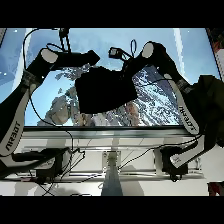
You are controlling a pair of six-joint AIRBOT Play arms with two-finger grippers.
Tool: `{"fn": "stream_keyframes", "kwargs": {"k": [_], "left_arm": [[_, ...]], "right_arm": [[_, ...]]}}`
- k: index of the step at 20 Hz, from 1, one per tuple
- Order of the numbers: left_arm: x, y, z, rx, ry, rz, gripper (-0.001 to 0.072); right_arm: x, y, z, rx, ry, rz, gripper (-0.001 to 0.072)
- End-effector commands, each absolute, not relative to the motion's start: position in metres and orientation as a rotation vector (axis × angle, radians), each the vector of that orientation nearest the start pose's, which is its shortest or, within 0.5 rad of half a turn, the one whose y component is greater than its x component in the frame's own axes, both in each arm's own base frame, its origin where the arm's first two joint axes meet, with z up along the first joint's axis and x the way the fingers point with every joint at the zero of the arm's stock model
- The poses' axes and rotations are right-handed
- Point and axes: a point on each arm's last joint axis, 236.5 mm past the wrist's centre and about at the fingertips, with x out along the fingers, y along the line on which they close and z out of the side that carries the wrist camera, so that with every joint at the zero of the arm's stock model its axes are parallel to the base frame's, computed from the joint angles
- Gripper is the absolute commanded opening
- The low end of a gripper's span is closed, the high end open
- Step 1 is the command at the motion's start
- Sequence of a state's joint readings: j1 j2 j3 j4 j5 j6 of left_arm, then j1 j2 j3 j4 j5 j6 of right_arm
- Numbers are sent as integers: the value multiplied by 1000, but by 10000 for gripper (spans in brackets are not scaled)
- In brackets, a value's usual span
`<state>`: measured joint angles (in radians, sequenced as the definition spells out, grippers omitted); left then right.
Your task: Fold the clothes and pants, and hang the long-sleeved shirts on hangers.
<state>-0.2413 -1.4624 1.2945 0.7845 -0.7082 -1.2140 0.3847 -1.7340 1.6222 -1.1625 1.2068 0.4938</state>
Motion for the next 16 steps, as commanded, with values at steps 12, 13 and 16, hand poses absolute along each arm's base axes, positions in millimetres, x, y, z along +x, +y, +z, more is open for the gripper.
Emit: {"fn": "stream_keyframes", "kwargs": {"k": [12,13,16], "left_arm": [[473,-227,70,-353,852,-590,706],[473,-227,70,-353,852,-590,706],[473,-227,70,-354,852,-590,706]], "right_arm": [[452,285,-40,-722,893,1003,561],[450,288,-40,-724,890,1010,558],[442,301,-39,-720,883,1037,557]]}}
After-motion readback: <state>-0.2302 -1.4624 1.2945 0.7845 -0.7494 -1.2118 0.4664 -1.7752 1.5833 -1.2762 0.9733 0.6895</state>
